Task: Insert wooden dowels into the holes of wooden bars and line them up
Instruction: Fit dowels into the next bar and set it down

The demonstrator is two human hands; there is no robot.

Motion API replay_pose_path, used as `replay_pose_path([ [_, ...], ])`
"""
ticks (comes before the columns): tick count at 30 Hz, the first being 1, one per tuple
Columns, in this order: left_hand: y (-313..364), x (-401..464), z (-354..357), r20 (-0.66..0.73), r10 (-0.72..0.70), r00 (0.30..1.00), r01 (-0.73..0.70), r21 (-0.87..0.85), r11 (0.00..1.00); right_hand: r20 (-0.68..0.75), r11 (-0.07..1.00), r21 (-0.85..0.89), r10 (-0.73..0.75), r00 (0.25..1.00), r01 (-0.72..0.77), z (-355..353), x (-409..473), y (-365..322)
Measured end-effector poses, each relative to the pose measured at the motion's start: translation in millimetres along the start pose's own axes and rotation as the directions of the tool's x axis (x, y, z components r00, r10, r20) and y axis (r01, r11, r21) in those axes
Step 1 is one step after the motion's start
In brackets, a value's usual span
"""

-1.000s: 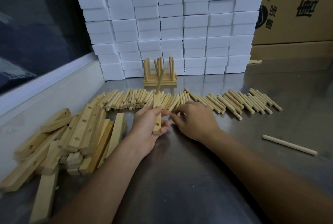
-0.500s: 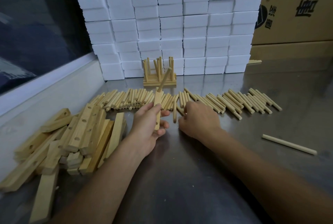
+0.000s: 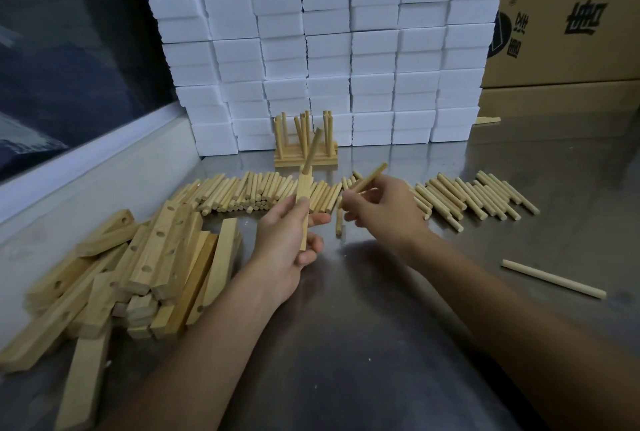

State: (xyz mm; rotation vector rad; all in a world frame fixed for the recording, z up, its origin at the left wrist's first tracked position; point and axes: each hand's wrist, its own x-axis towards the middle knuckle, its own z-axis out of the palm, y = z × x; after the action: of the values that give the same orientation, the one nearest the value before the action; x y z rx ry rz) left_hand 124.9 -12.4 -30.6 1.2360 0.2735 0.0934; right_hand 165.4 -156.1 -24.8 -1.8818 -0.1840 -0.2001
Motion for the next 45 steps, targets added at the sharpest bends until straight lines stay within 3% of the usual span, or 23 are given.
replay_pose_path([
  [4, 1, -4, 3, 0.118, -0.045, 0.992, 0.059, -0.118, 0.991, 0.064, 0.930, 0.360, 0.050, 0.997, -0.070, 3, -5, -14],
  [9, -4, -6, 9, 0.157, -0.047, 0.987, 0.068, -0.131, 0.989, 0.141, 0.893, 0.447, -0.009, 0.990, -0.056, 5, -9, -21],
  [17, -5, -7, 8, 0.185, -0.031, 0.982, 0.051, -0.106, 0.993, 0.143, 0.950, 0.308, -0.094, 0.985, 0.046, 5, -9, -15],
  [23, -5, -7, 8, 0.172, -0.036, 0.984, 0.057, -0.114, 0.992, 0.110, 0.979, 0.056, -0.199, 0.974, 0.194, 6, -8, -13],
  [32, -8, -7, 10, 0.180, -0.019, 0.984, 0.030, -0.061, 0.998, 0.167, 0.834, -0.383, -0.361, 0.917, 0.398, 3, -4, -28],
  [45, -14, -3, 9, 0.157, 0.010, 0.988, -0.002, -0.051, 0.999, 0.175, 0.841, -0.379, -0.344, 0.922, 0.386, 3, -1, -30],
])
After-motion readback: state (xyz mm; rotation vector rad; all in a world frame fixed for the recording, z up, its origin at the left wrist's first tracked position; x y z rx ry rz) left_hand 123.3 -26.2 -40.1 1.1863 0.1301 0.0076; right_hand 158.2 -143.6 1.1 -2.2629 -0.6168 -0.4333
